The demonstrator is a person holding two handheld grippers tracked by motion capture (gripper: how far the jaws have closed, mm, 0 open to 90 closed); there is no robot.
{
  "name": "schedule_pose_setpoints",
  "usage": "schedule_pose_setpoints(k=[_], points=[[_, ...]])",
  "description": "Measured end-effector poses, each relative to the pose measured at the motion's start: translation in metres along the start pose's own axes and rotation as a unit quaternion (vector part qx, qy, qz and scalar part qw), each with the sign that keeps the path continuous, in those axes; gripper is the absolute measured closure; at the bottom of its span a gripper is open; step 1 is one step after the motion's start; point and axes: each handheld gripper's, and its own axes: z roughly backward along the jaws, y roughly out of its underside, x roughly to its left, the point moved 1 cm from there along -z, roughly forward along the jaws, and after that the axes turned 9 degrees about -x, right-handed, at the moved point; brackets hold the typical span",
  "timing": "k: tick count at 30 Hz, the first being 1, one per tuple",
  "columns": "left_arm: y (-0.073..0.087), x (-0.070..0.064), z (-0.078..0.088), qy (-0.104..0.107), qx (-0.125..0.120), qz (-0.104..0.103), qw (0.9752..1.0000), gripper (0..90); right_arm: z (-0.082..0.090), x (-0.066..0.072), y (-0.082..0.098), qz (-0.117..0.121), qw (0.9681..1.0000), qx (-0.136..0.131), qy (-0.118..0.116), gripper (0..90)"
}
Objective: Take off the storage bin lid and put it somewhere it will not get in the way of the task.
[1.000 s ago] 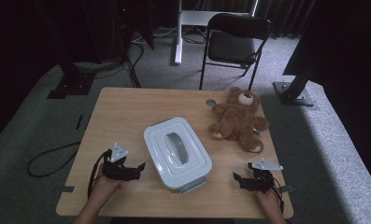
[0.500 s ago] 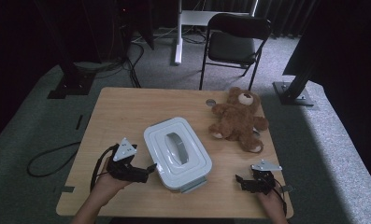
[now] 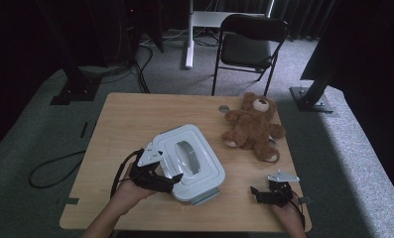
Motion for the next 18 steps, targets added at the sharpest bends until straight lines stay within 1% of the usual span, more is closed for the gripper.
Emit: schedule_pose_setpoints(k=[1,2,3,6,11,15,18], points=[[-0.001,-0.001,-0.003,-0.001,0.000,0.002,1.0000,2.1,0.000,0.000,0.000,0.000,1.0000,0.000,0.000,12.9],[-0.002,-0.001,-0.004,0.003,0.002,0.002,1.0000,2.1,0.000,0.000,0.000,0.001,1.0000,0.000,0.000,12.9],[-0.003,-0.002,-0.006,0.003,0.003,0.005,1.0000,2.1,0.000,0.000,0.000,0.001,1.0000,0.000,0.000,12.9],[-0.004,-0.004,-0.012,0.004,0.007,0.003,1.0000,2.1,0.000,0.000,0.000,0.001,1.0000,0.000,0.000,12.9],[-0.004,-0.005,-0.025,0.015,0.023,0.005,0.9996,2.1,0.000,0.000,0.000,0.001,1.0000,0.000,0.000,12.8],[-0.003,-0.003,-0.034,0.013,0.030,0.013,0.9994,2.2,0.000,0.000,0.000,0.000,1.0000,0.000,0.001,12.9],[-0.004,-0.003,-0.041,0.013,0.036,0.013,0.9992,2.2,0.000,0.000,0.000,0.000,1.0000,0.000,0.001,12.9]])
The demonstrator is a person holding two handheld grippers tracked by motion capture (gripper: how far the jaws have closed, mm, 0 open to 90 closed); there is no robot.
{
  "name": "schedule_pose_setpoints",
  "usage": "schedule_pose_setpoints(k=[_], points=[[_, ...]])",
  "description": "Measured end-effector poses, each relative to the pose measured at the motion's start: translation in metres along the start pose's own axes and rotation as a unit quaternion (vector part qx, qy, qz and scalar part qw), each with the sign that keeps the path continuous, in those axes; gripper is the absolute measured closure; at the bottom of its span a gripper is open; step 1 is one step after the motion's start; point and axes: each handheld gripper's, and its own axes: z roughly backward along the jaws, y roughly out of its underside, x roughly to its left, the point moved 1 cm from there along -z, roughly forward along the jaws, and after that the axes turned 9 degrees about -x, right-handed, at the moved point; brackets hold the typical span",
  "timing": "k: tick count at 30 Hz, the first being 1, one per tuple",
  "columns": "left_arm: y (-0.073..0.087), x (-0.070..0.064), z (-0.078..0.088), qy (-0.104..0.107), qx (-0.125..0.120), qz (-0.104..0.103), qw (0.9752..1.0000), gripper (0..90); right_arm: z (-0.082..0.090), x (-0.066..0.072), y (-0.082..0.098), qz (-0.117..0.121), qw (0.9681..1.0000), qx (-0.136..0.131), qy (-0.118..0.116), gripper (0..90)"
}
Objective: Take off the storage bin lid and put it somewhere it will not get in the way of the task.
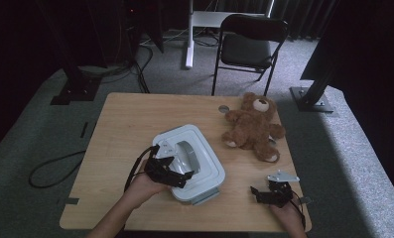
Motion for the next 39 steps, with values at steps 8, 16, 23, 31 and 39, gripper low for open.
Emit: schedule_pose_setpoints(k=[8,16,23,31,39], points=[[-0.003,-0.005,-0.014,0.007,0.005,0.004,1.0000,5.6,0.000,0.000,0.000,-0.002,1.0000,0.000,0.003,13.2],[-0.006,-0.008,-0.024,0.015,0.009,-0.005,0.9998,10.3,0.000,0.000,0.000,-0.002,1.0000,0.000,0.003,13.4],[-0.010,-0.008,-0.033,0.011,0.008,0.009,0.9999,18.5,0.000,-0.001,0.000,-0.002,1.0000,-0.002,0.004,13.8],[-0.012,-0.005,-0.033,0.006,0.007,0.016,0.9998,33.9,0.000,-0.001,0.000,-0.003,1.0000,-0.001,0.006,14.1],[-0.009,-0.009,-0.035,0.034,-0.013,0.028,0.9990,55.3,0.000,-0.001,0.000,-0.004,1.0000,-0.001,0.007,14.2]])
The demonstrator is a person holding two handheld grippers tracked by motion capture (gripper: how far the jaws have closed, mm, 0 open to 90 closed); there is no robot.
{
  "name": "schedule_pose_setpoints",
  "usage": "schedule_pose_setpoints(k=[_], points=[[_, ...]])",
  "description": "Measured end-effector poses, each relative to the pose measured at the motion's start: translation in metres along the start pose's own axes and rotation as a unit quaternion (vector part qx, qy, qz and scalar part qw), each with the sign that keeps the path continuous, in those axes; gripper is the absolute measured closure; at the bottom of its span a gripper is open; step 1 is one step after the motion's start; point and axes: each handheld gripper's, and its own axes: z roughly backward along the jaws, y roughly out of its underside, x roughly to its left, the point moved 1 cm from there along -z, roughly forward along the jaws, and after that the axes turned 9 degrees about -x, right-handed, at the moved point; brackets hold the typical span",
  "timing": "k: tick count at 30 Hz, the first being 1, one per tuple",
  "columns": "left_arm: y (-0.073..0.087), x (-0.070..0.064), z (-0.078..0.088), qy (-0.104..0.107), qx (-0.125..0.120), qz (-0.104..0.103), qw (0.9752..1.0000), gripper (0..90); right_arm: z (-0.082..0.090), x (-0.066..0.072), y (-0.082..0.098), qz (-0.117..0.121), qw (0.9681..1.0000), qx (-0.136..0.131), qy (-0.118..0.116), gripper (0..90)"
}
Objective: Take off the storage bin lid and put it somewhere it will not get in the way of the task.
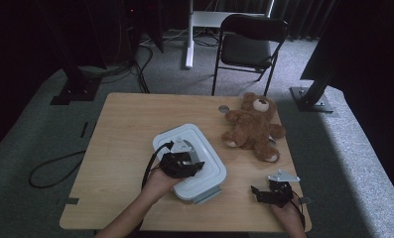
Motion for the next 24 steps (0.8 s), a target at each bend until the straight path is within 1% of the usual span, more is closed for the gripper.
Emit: schedule_pose_setpoints(k=[3,7,10,12,14,15,17,18,19,22,24], points=[[0.001,0.001,0.001,0.011,-0.005,0.011,0.9999,59.5,0.000,0.000,0.000,0.000,1.0000,0.000,0.000,14.2],[0.000,-0.001,0.005,0.025,-0.009,0.010,0.9996,63.0,0.000,0.000,0.000,0.001,1.0000,0.000,0.000,14.2],[-0.002,-0.004,0.010,0.043,-0.013,0.009,0.9989,67.4,0.000,0.000,0.000,0.000,1.0000,0.000,0.000,14.3],[-0.005,-0.007,0.014,0.042,-0.017,0.003,0.9990,68.2,0.000,0.000,0.000,0.000,1.0000,0.000,0.000,14.3],[-0.008,-0.008,0.018,0.051,-0.022,0.006,0.9984,68.3,0.000,0.000,0.000,0.000,1.0000,0.001,0.000,14.4],[-0.009,-0.009,0.020,0.051,-0.024,0.005,0.9984,68.3,0.000,0.000,0.000,0.000,1.0000,0.001,0.000,14.4],[-0.012,-0.011,0.025,0.047,-0.029,-0.005,0.9985,68.3,0.000,0.000,0.000,0.000,1.0000,0.001,0.000,14.4],[-0.014,-0.012,0.027,0.047,-0.029,-0.007,0.9984,68.3,0.000,0.000,0.000,-0.001,1.0000,0.001,0.000,14.4],[-0.015,-0.012,0.028,0.048,-0.031,-0.007,0.9983,68.3,0.000,0.000,0.000,0.000,1.0000,0.001,0.000,14.4],[-0.018,-0.014,0.035,0.046,-0.033,-0.014,0.9983,68.3,0.000,0.000,0.000,-0.001,1.0000,0.001,0.000,14.4],[-0.020,-0.014,0.039,0.045,-0.037,-0.013,0.9982,68.3,0.000,0.000,0.000,-0.001,1.0000,0.000,0.000,14.4]])
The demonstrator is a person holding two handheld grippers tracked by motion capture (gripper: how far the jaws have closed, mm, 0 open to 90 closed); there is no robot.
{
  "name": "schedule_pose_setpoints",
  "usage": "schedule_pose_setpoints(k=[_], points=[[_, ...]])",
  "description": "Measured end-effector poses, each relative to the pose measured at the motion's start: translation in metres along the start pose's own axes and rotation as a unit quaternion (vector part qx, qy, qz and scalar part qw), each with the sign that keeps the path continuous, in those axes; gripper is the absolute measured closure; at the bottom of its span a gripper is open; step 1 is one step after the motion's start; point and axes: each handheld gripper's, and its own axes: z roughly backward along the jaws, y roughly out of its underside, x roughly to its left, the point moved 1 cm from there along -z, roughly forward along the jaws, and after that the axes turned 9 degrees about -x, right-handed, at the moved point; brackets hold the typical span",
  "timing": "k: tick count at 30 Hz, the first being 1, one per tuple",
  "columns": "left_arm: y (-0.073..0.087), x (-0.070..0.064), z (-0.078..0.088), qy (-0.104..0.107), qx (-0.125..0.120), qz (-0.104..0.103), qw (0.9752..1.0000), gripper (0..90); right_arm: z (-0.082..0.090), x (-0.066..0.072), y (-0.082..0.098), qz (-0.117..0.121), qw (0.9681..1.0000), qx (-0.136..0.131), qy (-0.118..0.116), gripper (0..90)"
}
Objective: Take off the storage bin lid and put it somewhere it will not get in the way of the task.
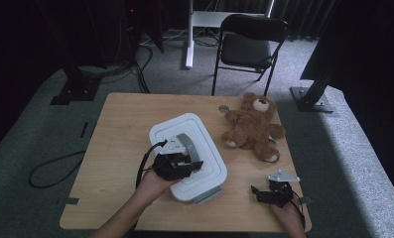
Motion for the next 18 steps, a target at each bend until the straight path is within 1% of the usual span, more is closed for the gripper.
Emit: schedule_pose_setpoints(k=[9,15,18], points=[[-0.006,0.005,0.018,-0.016,-0.006,-0.004,0.9998,68.3,0.000,0.000,0.000,0.001,1.0000,0.000,0.000,14.4],[-0.007,0.009,0.030,-0.028,-0.006,-0.012,0.9995,68.4,0.000,0.000,0.000,0.001,1.0000,0.000,0.000,14.4],[-0.006,0.010,0.036,-0.029,-0.008,-0.012,0.9995,68.3,0.000,0.000,0.000,0.001,1.0000,0.000,0.000,14.4]])
